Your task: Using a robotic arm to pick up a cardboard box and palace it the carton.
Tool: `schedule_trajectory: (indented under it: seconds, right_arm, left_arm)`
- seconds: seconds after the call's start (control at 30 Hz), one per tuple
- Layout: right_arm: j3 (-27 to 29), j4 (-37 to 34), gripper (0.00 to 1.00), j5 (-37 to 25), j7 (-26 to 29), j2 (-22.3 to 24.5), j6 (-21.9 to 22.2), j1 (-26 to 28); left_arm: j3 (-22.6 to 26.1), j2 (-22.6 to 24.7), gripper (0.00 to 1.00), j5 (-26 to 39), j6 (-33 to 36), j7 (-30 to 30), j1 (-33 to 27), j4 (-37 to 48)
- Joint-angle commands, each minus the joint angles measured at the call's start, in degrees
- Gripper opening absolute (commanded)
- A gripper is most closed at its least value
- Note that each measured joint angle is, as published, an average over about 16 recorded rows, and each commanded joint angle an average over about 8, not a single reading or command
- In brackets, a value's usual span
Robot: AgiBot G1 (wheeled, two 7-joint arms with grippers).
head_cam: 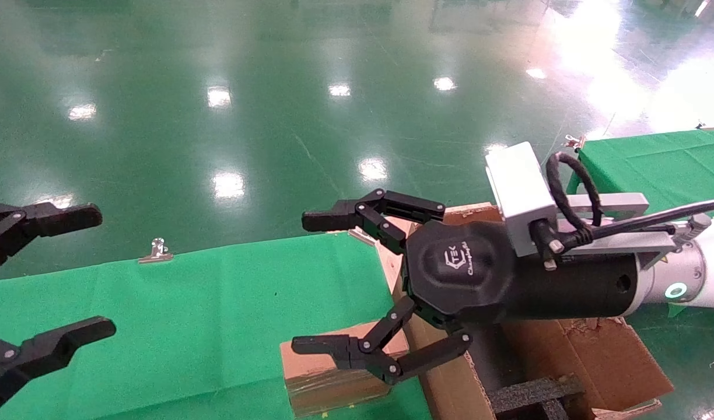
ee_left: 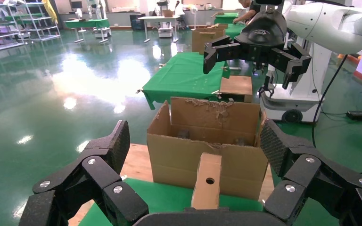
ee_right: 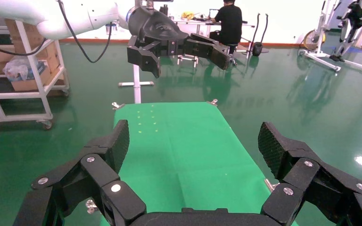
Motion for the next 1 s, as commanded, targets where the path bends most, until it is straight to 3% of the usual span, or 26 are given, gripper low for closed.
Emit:
schedule_trajectory:
  seconds: [0.03, 0.37, 0.63, 0.83, 1.0]
  right_arm:
    - [0.00, 0.00, 1.00, 0.00, 0.00, 0.00, 0.00, 0.00]
    - [0.00, 0.00, 1.00, 0.00, 0.00, 0.00, 0.00, 0.00]
    - [0.03, 0.01, 1.00, 0.00, -0.01, 0.00, -0.01, -0.02]
    - [-0.19, 0.06, 1.00, -0.63, 0.09, 0.12, 0.07, 0.18]
    - [-2.24, 0.48, 1.00, -5.15, 1.00, -0.19, 0.03, 2.60]
  left_arm:
    - [0.00, 0.00, 1.00, 0.00, 0.00, 0.00, 0.00, 0.00]
    - [0.00, 0.00, 1.00, 0.00, 0.00, 0.00, 0.00, 0.00]
    - [0.00, 0.00, 0.03, 0.00, 0.00, 0.00, 0.00, 0.00]
    - [0.00, 0.00, 0.00, 0.00, 0.00, 0.00, 0.00, 0.00]
    - [0.00, 0.00, 0.00, 0.00, 0.00, 0.00, 0.00, 0.00]
